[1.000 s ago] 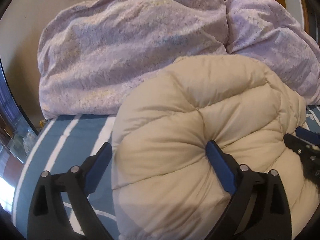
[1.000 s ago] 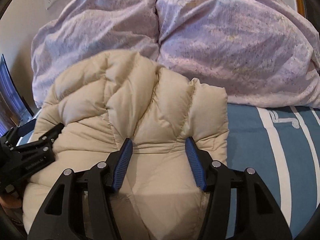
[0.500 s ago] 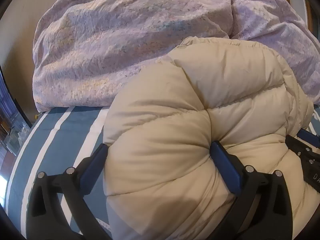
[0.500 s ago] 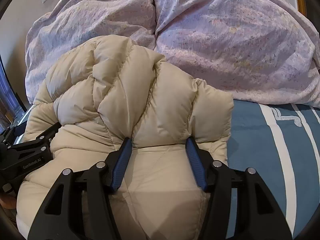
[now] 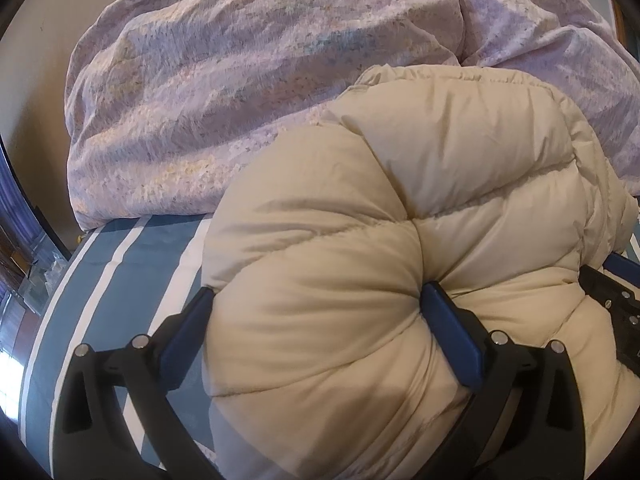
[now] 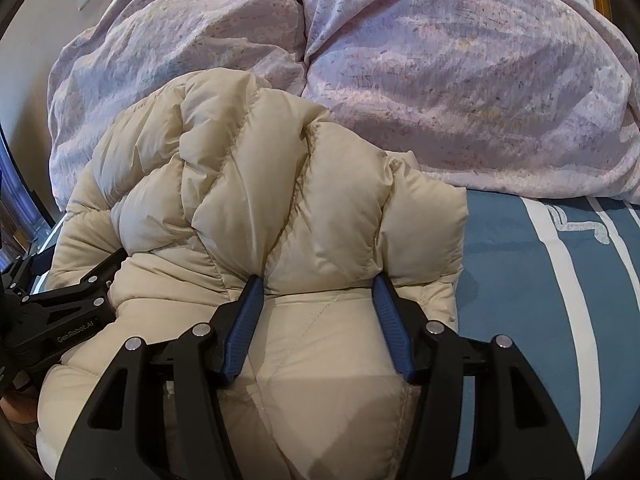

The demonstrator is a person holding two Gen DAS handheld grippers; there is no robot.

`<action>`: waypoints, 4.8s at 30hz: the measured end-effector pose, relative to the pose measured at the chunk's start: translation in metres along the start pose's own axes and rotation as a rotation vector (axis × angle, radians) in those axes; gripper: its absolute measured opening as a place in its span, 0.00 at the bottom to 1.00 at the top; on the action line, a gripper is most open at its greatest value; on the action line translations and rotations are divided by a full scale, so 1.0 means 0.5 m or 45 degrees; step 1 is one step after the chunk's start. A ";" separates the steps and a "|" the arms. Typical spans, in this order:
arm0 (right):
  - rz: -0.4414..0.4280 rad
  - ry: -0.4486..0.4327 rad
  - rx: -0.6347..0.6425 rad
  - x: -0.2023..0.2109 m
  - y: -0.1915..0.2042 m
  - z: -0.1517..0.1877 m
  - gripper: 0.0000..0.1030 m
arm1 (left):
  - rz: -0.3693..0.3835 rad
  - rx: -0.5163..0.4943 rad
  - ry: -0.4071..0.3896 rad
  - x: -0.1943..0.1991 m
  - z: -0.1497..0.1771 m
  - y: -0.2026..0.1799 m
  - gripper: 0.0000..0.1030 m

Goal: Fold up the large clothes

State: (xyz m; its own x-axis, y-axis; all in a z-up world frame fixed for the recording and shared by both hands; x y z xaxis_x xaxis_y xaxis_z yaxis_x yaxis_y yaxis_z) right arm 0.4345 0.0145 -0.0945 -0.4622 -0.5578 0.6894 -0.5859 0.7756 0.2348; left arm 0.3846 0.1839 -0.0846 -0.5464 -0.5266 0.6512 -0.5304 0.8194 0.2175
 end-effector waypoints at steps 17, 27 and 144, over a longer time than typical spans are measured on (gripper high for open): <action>0.050 0.005 0.024 0.042 0.010 0.009 0.58 | 0.063 0.050 0.006 0.029 0.012 0.027 0.98; -0.135 -0.037 0.008 0.208 0.019 0.090 0.57 | 0.213 0.002 -0.105 0.218 0.114 0.082 0.98; -0.242 -0.020 -0.042 0.510 0.116 0.321 0.99 | 0.546 0.192 0.079 0.536 0.341 0.129 0.98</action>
State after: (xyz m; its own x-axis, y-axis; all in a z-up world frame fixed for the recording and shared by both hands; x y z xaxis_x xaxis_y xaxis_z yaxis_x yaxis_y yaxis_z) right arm 0.1757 -0.1301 -0.0148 -0.3558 -0.6996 0.6196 -0.6418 0.6649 0.3822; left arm 0.0933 0.0571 -0.0197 -0.6999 -0.1287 0.7025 -0.3558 0.9157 -0.1867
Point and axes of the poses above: each gripper's, at about its wrist camera, not at the fingertips, and x roughly against the way its jaws point, y to its left, z to its underside, the point moved 1 cm from there along -x, roughly the way its jaws point, and after that the axes turned 5 degrees about -z, right-handed, at the moved point
